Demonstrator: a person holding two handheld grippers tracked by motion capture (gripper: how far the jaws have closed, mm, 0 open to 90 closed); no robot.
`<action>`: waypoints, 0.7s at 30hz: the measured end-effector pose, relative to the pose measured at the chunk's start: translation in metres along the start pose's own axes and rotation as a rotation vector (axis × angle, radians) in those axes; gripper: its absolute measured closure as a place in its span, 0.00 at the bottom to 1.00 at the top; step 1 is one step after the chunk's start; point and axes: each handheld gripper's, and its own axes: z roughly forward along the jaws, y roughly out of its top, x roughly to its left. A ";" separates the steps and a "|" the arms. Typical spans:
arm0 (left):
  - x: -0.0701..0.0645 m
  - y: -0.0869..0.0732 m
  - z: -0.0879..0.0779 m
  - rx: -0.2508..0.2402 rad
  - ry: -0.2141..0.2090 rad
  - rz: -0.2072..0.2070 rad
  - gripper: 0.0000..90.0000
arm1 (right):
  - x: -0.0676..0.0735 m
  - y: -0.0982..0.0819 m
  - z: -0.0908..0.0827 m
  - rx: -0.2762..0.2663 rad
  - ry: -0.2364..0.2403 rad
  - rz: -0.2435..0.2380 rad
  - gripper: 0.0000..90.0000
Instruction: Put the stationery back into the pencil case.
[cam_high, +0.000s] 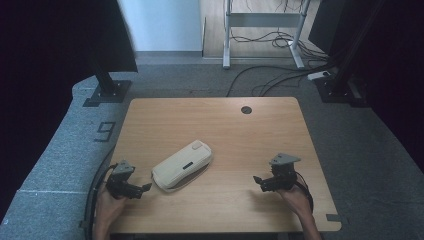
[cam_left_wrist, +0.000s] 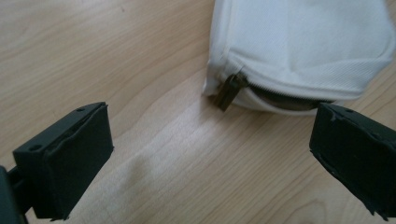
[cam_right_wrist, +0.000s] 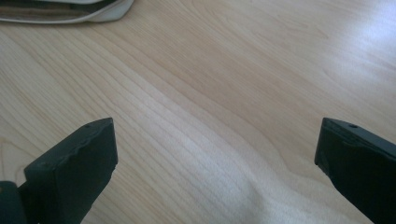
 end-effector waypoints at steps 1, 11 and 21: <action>0.000 0.000 0.000 0.000 0.000 0.000 0.00 | 0.000 0.000 0.000 0.000 0.000 0.000 0.00; 0.000 -0.011 0.016 0.046 0.007 0.018 0.00 | -0.001 -0.024 0.007 0.023 -0.028 0.024 0.00; -0.001 -0.012 0.022 0.048 0.012 0.035 0.00 | -0.004 -0.041 0.015 0.073 -0.026 0.043 0.00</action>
